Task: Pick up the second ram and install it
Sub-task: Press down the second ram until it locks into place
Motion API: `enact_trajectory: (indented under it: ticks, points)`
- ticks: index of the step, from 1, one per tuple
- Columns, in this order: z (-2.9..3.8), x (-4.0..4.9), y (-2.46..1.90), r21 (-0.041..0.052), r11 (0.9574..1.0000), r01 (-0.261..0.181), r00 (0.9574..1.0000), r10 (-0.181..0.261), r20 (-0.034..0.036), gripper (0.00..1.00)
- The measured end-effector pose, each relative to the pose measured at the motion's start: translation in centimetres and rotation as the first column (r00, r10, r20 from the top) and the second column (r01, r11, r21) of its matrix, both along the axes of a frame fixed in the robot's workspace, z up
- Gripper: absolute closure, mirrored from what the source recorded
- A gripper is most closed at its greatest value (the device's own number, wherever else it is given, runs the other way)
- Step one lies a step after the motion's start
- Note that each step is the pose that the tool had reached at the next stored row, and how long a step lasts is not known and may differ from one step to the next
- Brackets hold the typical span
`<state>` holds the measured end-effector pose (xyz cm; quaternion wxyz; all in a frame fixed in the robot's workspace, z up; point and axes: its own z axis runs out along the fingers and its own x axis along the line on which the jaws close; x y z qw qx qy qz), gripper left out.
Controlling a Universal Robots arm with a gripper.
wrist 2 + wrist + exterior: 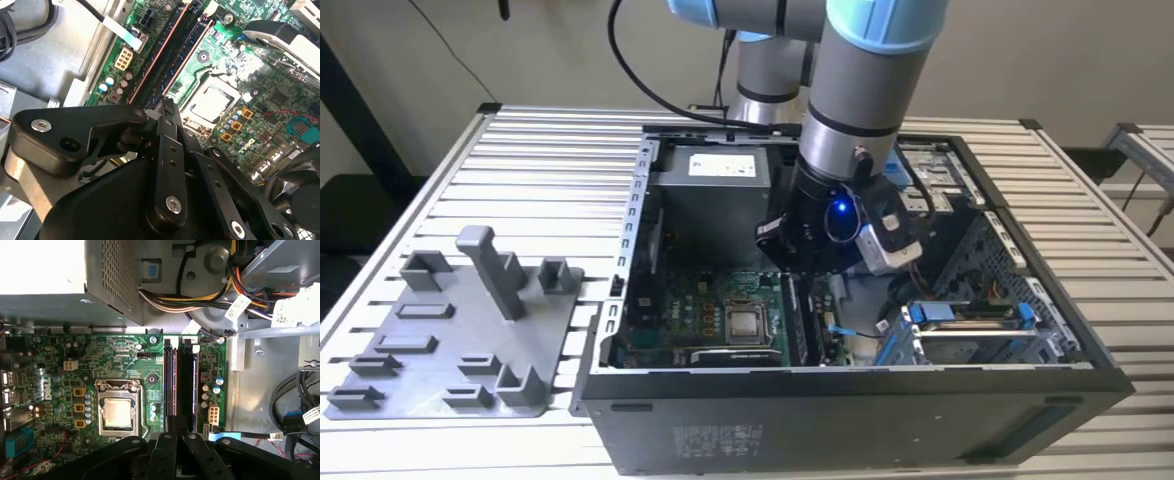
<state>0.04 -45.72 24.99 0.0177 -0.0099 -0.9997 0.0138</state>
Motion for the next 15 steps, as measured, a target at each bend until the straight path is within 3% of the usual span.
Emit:
enact_trajectory:
  ticks: [11, 15]
  points:
    - [0.05, -0.01, 0.00, -0.0003, 1.0000, -0.002, 1.0000, 0.002, 0.0004, 0.89]
    - [0.04, -0.01, 0.00, 0.0001, 0.9985, -0.054, 0.9985, 0.054, 0.0009, 0.89]
